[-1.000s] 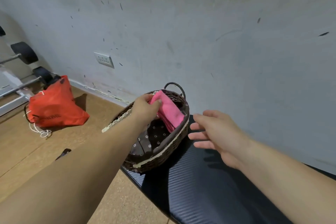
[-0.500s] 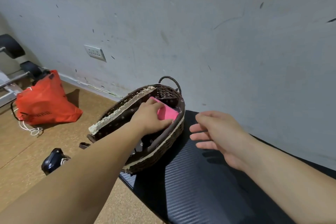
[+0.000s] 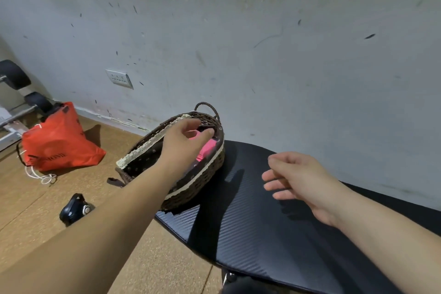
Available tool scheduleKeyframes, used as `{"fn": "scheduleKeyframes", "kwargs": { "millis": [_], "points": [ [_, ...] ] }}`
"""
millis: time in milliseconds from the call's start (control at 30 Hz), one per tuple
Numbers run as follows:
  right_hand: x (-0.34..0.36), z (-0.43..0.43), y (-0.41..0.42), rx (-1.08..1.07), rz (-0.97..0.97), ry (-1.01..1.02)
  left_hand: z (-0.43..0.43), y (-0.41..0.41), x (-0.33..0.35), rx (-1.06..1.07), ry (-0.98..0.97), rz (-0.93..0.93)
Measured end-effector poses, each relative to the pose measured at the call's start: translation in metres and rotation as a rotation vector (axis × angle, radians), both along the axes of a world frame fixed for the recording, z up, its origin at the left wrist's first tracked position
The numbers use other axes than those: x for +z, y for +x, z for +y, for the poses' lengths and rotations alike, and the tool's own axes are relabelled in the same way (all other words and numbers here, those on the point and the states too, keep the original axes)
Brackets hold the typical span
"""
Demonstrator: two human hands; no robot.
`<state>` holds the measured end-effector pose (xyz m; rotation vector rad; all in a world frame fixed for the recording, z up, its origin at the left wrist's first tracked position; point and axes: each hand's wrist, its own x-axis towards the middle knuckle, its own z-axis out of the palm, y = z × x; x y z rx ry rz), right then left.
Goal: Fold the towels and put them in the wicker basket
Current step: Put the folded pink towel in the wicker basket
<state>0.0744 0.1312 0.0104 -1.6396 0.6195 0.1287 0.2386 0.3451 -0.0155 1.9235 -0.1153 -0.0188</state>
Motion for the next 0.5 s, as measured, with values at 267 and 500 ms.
{"fn": "scheduleKeyframes", "kwargs": {
  "millis": [267, 500],
  "points": [
    [0.015, -0.077, -0.12, -0.039, 0.026, -0.099, -0.094, -0.137, 0.031, -0.211, -0.213, 0.172],
    [0.001, -0.176, -0.224, 0.12, 0.145, -0.594, -0.216, -0.254, 0.011, -0.589, -0.045, 0.301]
  ]
}}
